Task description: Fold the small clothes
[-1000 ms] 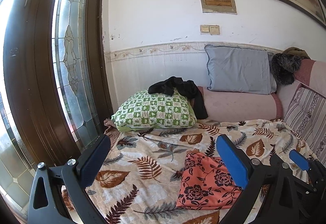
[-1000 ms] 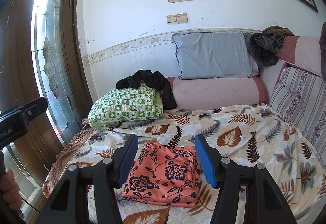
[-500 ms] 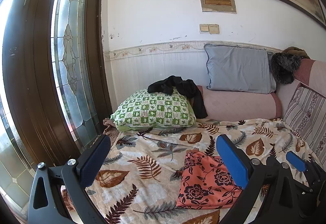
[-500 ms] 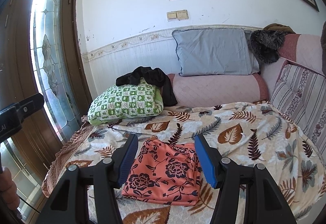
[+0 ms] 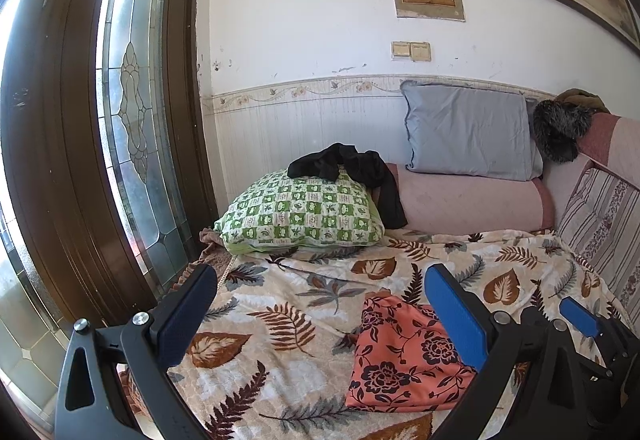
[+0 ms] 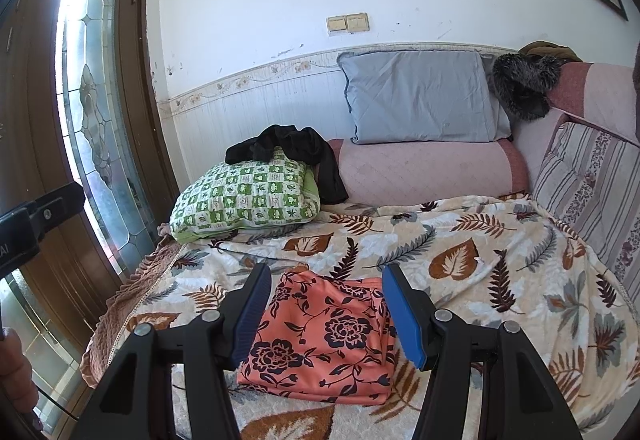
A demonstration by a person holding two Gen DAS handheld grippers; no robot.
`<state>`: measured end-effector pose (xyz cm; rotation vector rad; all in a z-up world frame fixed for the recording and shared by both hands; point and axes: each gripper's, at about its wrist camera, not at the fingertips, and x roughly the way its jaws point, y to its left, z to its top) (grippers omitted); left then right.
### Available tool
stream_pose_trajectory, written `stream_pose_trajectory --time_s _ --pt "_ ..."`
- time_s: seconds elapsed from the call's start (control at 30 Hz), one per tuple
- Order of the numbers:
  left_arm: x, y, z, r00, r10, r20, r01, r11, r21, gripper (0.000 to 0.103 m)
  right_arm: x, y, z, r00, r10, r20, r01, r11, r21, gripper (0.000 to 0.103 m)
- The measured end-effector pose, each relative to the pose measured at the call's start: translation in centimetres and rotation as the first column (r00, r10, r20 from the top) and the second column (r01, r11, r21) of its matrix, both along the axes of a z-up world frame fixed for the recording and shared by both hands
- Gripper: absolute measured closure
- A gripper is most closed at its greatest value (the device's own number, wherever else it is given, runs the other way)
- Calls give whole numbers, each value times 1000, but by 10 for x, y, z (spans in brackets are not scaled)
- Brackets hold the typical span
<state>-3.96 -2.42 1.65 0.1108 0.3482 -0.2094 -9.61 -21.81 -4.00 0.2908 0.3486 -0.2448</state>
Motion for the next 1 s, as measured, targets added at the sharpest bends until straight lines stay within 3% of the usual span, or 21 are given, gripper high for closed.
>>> stream_pose_trajectory --time_s 0.37,1.0 --pt "10 0 0 1000 -15 -15 15 1000 -19 0 8 2 3 1000 -1 -11 1 1000 -21 41" --pt "-14 6 16 999 -35 18 35 999 -25 0 -17 3 23 999 -9 42 11 999 -38 41"
